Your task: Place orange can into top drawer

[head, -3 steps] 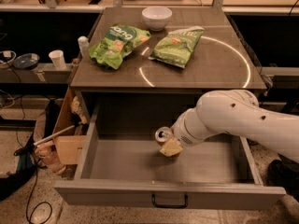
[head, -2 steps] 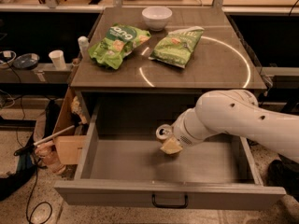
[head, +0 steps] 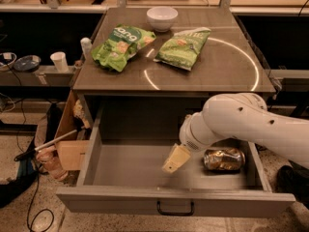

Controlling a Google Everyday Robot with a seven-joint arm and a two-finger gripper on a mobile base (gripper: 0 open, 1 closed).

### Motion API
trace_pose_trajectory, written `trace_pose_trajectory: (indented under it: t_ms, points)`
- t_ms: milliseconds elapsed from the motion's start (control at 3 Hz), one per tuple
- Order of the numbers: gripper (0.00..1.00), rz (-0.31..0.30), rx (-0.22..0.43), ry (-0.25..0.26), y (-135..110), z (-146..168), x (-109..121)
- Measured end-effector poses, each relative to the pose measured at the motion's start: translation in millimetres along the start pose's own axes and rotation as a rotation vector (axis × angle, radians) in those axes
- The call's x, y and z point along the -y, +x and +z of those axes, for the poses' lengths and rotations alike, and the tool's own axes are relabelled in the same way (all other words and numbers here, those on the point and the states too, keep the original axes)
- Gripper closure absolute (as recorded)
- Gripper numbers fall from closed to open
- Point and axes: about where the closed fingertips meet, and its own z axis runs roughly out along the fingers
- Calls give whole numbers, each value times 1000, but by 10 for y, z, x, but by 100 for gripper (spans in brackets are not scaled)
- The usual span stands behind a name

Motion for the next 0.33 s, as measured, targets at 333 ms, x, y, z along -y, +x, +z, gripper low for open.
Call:
trace_pose_trajectory:
  t_ms: [333]
  points:
    - [0, 0, 0, 0, 0, 0, 0]
